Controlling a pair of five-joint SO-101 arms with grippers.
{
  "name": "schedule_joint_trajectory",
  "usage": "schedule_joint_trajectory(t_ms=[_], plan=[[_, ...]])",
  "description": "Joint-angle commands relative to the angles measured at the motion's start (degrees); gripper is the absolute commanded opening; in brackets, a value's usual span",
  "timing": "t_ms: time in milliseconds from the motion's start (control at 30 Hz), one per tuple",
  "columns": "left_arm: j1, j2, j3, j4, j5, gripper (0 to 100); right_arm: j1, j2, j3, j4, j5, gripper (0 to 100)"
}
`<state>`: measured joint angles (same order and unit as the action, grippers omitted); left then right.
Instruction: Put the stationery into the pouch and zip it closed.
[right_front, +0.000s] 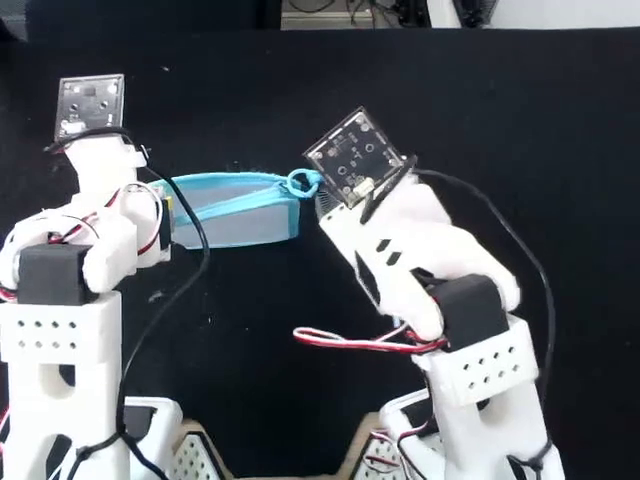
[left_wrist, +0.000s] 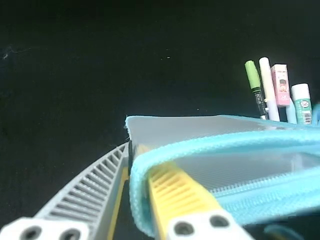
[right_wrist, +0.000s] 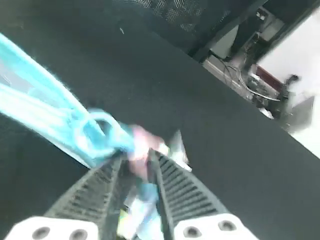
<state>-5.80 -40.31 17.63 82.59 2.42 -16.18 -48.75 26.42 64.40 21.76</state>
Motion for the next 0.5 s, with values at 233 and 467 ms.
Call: schedule_joint_trajectory(t_ms=[233,467], plan=[[-0.5,0.4,2.6,-0.4,-0.8,3,0.6,0.0,-3.6,1.1,0.3,3.4],[-0.4,0.4,2.9,-0.4,-0.8,3,3.3,0.7,-10.9,10.2,-3.6,15.5]])
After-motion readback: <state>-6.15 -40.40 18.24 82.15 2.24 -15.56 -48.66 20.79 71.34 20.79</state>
